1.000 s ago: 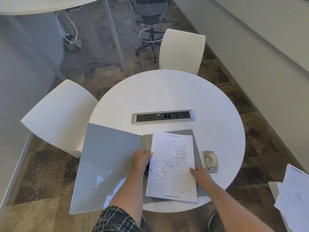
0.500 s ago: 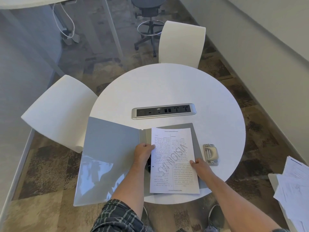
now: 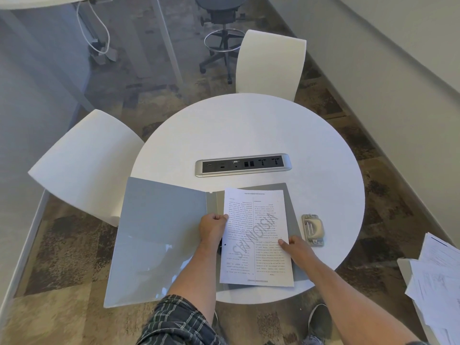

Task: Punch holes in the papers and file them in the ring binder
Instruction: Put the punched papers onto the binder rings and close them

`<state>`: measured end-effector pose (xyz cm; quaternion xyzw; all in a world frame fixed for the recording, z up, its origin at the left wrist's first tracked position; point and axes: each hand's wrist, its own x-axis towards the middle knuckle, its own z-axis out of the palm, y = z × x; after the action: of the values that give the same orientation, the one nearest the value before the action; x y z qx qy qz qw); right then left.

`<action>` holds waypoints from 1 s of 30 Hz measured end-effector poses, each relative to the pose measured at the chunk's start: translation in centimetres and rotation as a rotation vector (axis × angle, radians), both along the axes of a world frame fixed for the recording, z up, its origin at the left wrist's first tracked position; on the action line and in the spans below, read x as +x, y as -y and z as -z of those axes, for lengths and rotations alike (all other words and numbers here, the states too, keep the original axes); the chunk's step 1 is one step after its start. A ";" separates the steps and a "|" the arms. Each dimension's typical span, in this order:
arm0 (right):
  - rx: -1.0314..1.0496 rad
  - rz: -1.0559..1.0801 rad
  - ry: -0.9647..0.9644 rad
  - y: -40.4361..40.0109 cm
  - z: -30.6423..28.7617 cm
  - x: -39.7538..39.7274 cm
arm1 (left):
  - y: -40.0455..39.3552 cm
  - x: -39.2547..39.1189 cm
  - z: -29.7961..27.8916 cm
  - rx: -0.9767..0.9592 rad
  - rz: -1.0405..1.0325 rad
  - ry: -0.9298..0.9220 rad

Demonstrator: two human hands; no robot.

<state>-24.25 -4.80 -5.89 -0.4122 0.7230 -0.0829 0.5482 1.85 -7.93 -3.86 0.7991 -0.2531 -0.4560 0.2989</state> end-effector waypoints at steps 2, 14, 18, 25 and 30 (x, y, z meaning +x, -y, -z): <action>-0.003 -0.008 -0.011 0.1 0.2 -0.1 | 0.1 0.0 -0.1 0.000 -0.002 -0.011; -0.002 -0.010 -0.009 0.5 0.2 -0.6 | -0.5 -0.4 -0.9 -0.040 0.087 0.147; 0.003 0.020 0.041 0.3 0.2 -0.5 | -1.0 -0.6 -1.1 -0.052 0.177 0.245; 0.022 0.015 0.019 0.3 0.7 -1.0 | -3.0 -1.5 -1.2 -0.063 0.240 0.292; 0.034 0.013 0.024 0.0 0.8 -1.2 | -5.7 -1.6 -0.8 0.009 0.294 0.257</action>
<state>-25.48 -4.78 -6.71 -0.3972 0.7204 -0.0791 0.5631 0.29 -2.21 -3.10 0.8064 -0.4012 -0.3902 0.1910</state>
